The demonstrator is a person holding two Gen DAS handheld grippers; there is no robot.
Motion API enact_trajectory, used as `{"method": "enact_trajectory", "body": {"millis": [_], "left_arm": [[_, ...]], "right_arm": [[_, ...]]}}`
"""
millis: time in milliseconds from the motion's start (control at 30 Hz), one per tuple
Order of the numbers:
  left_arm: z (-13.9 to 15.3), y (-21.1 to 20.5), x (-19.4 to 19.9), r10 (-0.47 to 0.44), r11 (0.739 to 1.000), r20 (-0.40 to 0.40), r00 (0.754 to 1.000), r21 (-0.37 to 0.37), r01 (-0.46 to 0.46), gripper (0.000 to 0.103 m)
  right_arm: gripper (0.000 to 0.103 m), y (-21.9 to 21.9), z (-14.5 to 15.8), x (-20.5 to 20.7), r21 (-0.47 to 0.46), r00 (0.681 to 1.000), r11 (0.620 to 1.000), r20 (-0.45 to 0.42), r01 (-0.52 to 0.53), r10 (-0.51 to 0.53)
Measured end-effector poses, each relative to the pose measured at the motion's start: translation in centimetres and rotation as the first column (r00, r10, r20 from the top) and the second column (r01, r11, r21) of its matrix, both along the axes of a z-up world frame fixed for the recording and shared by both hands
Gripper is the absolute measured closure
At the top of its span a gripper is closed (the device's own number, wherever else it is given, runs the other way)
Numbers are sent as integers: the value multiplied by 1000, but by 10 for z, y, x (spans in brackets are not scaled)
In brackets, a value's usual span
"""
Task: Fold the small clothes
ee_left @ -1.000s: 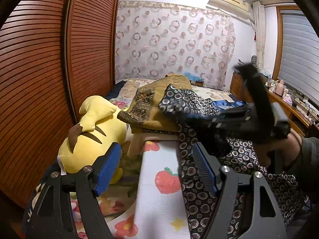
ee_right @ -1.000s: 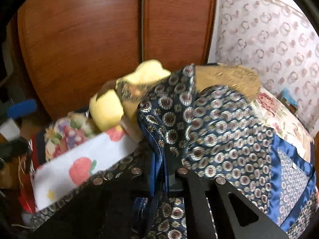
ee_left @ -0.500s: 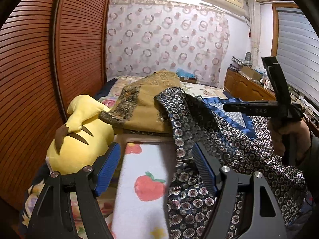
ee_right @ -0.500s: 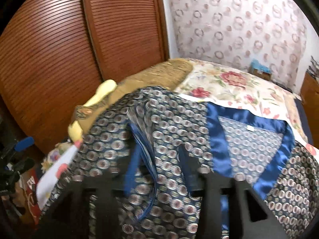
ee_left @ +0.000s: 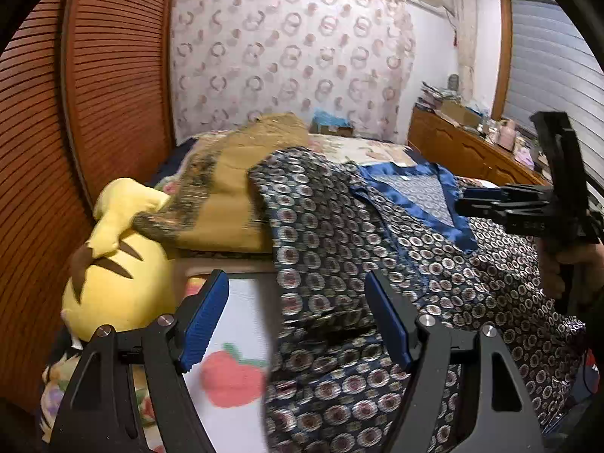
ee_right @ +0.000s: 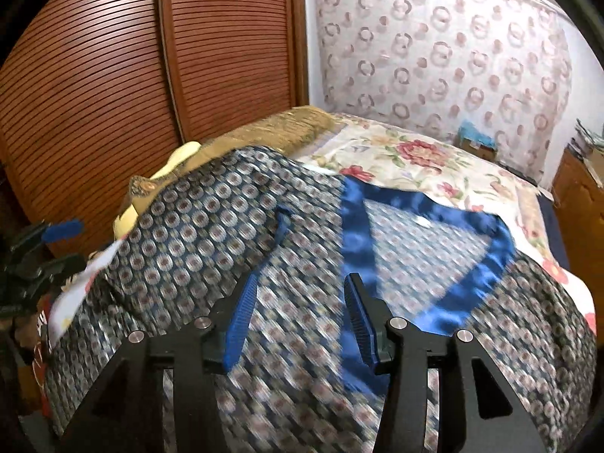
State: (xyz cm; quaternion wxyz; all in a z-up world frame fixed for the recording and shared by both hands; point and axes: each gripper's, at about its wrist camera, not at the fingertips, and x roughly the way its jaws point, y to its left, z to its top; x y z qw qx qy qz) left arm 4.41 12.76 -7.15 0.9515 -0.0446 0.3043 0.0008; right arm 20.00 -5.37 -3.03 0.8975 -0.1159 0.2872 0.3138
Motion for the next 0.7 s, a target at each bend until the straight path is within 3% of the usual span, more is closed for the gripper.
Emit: {"method": "enact_trajectory", "body": {"millis": [200,367,700], "left_arm": [[-8,-28,25,-15,1000,-37,999,-27,14,28],[-6,-53,37,-30,999,-12,999,-43,29,28],[2,-108,65,-115,993,19,993,3,115,28]], "right_arm": [[53,-58,-1,-22,-2,997,997,18,78,-78],[53,-103,6,-44,-6,987,988,42,157,-156],[53,-192,11,-77,18,930,931,43,364,-364]]}}
